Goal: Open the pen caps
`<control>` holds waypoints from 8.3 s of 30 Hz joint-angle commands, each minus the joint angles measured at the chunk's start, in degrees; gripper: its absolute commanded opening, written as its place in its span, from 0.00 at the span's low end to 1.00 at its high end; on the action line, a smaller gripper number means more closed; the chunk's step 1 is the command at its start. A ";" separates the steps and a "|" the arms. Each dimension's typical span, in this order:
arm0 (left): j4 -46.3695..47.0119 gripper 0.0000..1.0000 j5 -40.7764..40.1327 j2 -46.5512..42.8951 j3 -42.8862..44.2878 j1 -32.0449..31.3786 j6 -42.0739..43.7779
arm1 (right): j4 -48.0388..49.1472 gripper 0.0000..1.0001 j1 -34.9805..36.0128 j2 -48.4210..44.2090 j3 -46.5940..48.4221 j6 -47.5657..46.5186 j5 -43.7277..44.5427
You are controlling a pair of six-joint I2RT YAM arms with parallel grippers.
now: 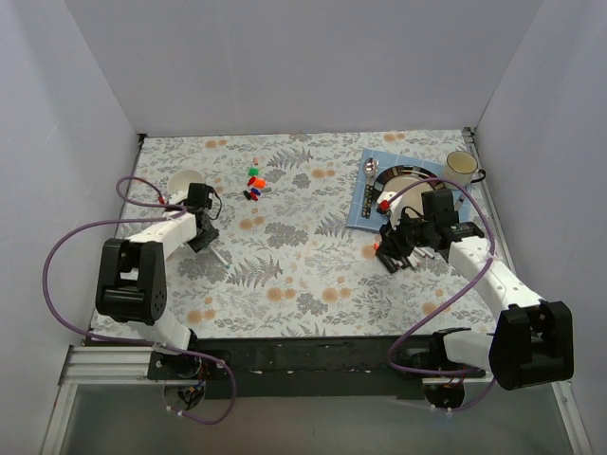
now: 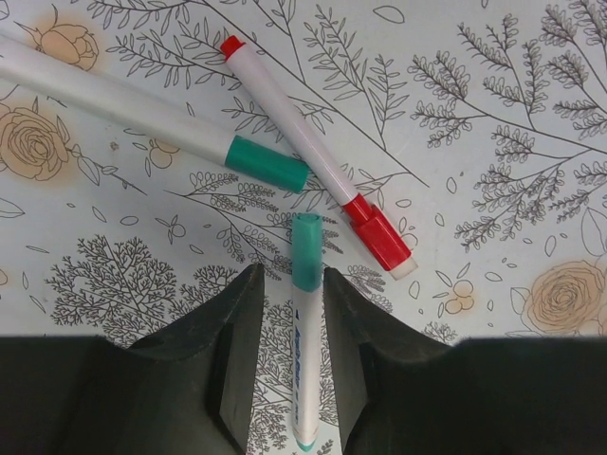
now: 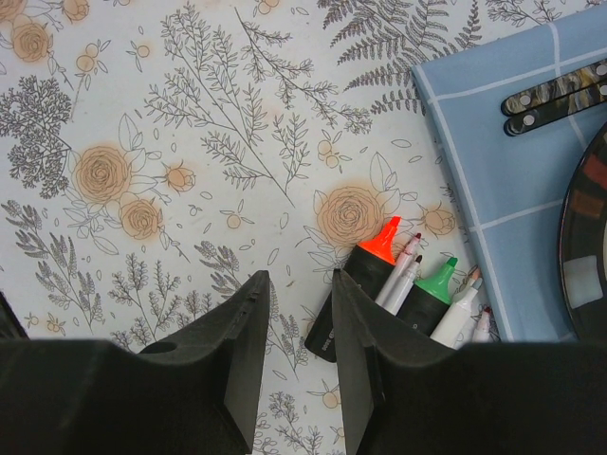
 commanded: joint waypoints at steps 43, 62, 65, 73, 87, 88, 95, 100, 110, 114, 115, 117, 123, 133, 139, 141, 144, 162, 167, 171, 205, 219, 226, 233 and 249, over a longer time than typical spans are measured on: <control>30.17 0.00 17.75 -18.98 -9.95 -28.98 -10.18 | -3.95 0.64 3.14 6.17 1.63 2.50 -33.51; 52.25 0.00 -4.32 2.76 -0.02 -51.94 -15.37 | 37.99 0.71 4.29 3.54 -12.78 45.85 -16.84; 52.87 0.00 -5.81 3.72 -0.02 -52.73 -16.77 | 36.76 0.68 4.29 4.68 -12.34 45.23 -15.51; 53.49 0.00 -9.51 3.11 -0.02 -53.35 -17.48 | 35.18 0.51 4.29 7.40 -11.38 44.79 -16.29; 58.68 0.46 -5.38 2.24 -2.92 -53.09 -15.89 | 30.51 0.01 4.20 8.55 -8.56 39.26 -20.95; 58.50 0.48 -5.29 2.15 -3.27 -53.00 -16.51 | 30.08 0.01 4.20 8.55 -8.48 38.82 -21.48; 58.84 0.46 -2.75 1.71 -3.88 -52.12 -15.81 | 27.45 0.01 4.20 8.64 -7.60 35.13 -22.80; 59.03 0.40 1.99 0.56 -4.32 -50.54 -15.63 | 25.15 0.01 4.20 9.25 -6.45 33.45 -22.45; 58.32 0.36 2.44 -1.28 -5.82 -49.48 -16.25 | 24.19 0.01 4.20 10.22 -6.10 30.73 -22.97; 57.97 0.36 2.80 -1.19 -5.47 -49.31 -16.07 | 24.19 0.01 4.29 10.31 -5.93 30.64 -22.89; 57.89 0.36 3.06 -1.02 -5.47 -49.31 -16.16 | 24.10 0.01 4.29 10.22 -5.93 30.64 -22.89; 57.88 0.36 3.32 -0.84 -5.29 -49.22 -16.34 | 24.19 0.01 4.29 9.96 -5.93 30.64 -22.62; 57.88 0.37 4.90 0.91 -4.42 -49.31 -16.95 | 24.19 0.01 4.29 10.13 -5.93 30.64 -22.71; 57.71 0.00 4.73 0.83 -3.71 -48.35 -17.48 | 22.53 0.01 4.29 10.57 -5.93 30.38 -23.06; 55.87 0.00 4.12 -4.17 -5.55 -40.28 -17.48 | 20.93 0.01 4.64 11.19 -5.49 29.24 -23.15; 54.46 0.00 4.29 -5.15 -4.77 -36.67 -15.99 | 20.76 0.01 4.99 11.19 -5.66 29.15 -23.15; 52.26 0.00 6.57 -5.59 -2.22 -29.11 -14.32 | 20.50 0.01 5.70 11.36 -5.66 28.88 -22.98; 34.25 0.00 20.02 8.19 9.03 -10.47 1.58 | 5.82 0.01 5.35 8.47 1.54 9.46 -12.69; 29.85 0.00 19.76 15.31 14.47 -8.44 6.15 | 5.55 0.01 4.73 6.97 1.72 8.67 -9.09; 25.19 0.06 18.36 18.75 17.30 -8.35 7.39 | 5.47 0.01 4.12 6.97 1.90 8.58 -7.42; 15.79 0.98 22.57 -19.89 1.76 -7.82 20.40 | 3.01 0.40 -0.89 14.53 3.04 7.44 17.54; 11.75 0.97 15.55 -27.74 -9.86 -7.38 13.31 | 0.90 0.42 -2.12 5.57 2.78 2.44 7.18; 9.81 0.69 -0.27 -24.93 -11.26 -7.30 -5.31 | 0.54 0.42 -2.12 2.75 2.16 1.20 1.20; 10.95 0.43 -3.09 -16.69 -6.71 -7.21 -6.33 | -0.16 0.42 -2.12 2.22 2.25 0.85 -0.30; -6.52 0.45 -6.16 5.74 10.08 -3.52 -25.56 | -0.42 0.43 -2.12 0.03 2.07 0.41 -1.97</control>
